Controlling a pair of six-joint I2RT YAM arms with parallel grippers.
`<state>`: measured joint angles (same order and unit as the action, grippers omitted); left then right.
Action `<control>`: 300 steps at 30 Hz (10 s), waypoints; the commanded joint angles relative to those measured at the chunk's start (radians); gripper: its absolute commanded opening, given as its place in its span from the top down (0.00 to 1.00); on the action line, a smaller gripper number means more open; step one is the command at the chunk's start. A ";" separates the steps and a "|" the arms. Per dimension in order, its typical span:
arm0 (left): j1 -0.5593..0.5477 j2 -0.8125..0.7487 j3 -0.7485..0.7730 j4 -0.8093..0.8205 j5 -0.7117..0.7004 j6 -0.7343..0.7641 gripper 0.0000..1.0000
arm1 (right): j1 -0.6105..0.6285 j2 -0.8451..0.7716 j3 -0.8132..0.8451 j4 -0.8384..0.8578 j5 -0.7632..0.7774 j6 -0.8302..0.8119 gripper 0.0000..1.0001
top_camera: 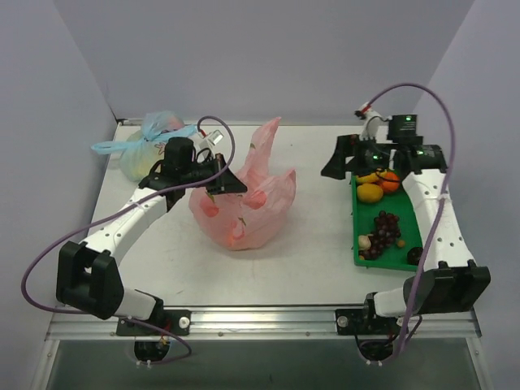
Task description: Place the fake fruits into the plastic bag and tie a complex knot
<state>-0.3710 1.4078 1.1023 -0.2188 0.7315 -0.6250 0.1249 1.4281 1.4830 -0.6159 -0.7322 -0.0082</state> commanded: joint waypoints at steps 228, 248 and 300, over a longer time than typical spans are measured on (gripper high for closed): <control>0.107 -0.049 -0.343 0.773 0.206 -0.236 0.99 | -0.043 -0.047 -0.019 -0.487 0.066 -0.433 0.00; 0.043 -0.010 -0.271 0.677 0.122 -0.203 1.00 | -0.013 -0.032 0.059 -0.615 -0.064 -0.546 0.10; 0.076 -0.056 -0.058 0.203 -0.234 -0.317 1.00 | -0.436 0.238 0.249 -0.380 0.396 -0.406 0.12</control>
<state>-0.2993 1.3682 1.0538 -0.0280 0.5152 -0.9730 -0.3035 1.5974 1.6894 -1.0214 -0.5297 -0.4644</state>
